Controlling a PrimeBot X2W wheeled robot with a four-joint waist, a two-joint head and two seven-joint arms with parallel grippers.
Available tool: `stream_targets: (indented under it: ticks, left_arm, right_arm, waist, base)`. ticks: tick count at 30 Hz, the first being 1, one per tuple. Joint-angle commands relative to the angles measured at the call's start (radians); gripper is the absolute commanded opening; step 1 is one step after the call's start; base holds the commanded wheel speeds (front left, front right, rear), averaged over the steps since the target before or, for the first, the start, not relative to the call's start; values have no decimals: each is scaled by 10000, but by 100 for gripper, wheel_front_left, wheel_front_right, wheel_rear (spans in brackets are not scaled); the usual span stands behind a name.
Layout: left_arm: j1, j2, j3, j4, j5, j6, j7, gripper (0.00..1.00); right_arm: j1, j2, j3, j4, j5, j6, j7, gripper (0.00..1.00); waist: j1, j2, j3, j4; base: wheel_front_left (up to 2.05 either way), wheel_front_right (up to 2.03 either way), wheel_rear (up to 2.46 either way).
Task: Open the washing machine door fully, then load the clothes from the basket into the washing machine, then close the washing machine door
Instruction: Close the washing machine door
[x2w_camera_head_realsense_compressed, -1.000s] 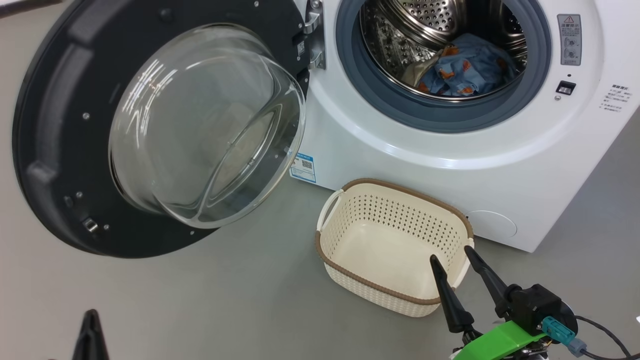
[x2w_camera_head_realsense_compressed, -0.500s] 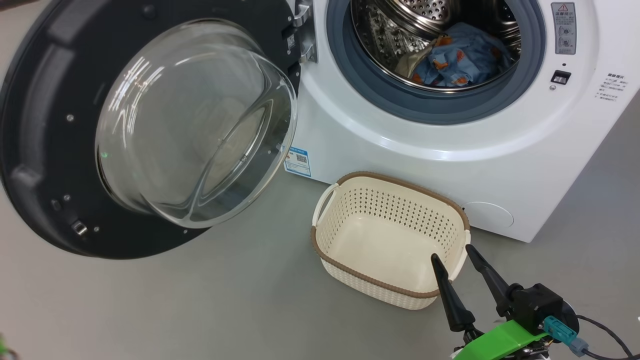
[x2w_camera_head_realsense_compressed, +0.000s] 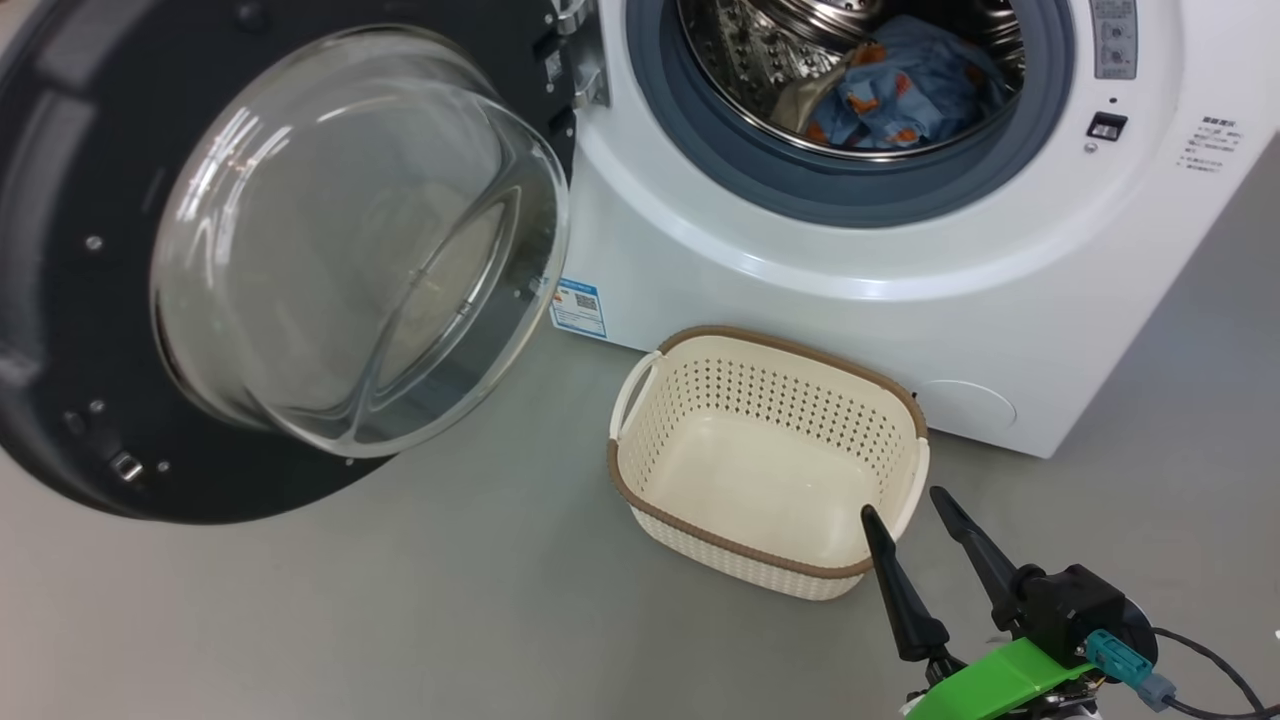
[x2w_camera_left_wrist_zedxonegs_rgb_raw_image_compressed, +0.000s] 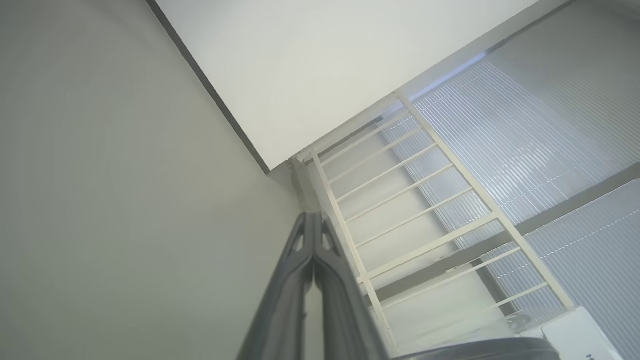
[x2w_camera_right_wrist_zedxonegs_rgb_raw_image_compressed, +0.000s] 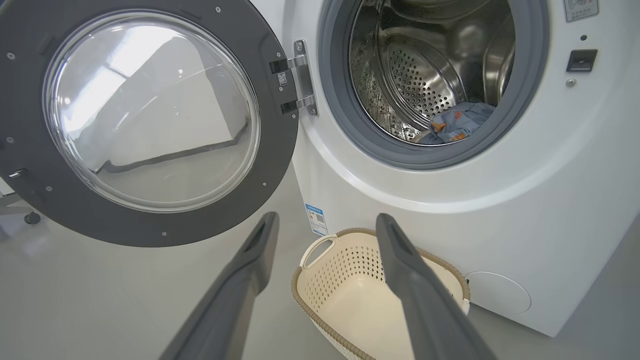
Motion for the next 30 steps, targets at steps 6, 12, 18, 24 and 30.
stream_targets:
  ticks: [6, 12, 18, 24, 30]
  left_arm:
    - [-1208, 1130, 629, 962, -1193, -216, 901, 0]
    - [-1700, 1545, 822, 1901, -2170, -291, 2188, 0]
    - [-1954, 1797, 872, 2431, -2683, -323, 3081, 0]
    - [-2020, 1850, 695, 2577, -2838, -352, 3656, 0]
    - [-1990, 1789, 592, 2589, -2912, -365, 3892, 0]
  right_arm:
    - [-522, 13, 245, -211, -284, 16, 11, 100]
    - [-615, 10, 240, -237, -363, 16, 82, 100]
    - [-650, 4, 231, -283, -366, 16, 131, 100]
    - [-631, -6, 254, -309, -317, 16, 170, 100]
    - [-619, -6, 323, -303, -263, 16, 196, 100]
  waist:
    - [0, 0, 310, -278]
    - [0, 0, 461, -513]
    - [0, 0, 518, -693]
    - [0, 0, 482, -827]
    - [0, 0, 409, -968]
  base:
    - [0, 0, 0]
    - [0, 0, 0]
    - [0, 0, 0]
    - [0, 0, 0]
    - [0, 0, 0]
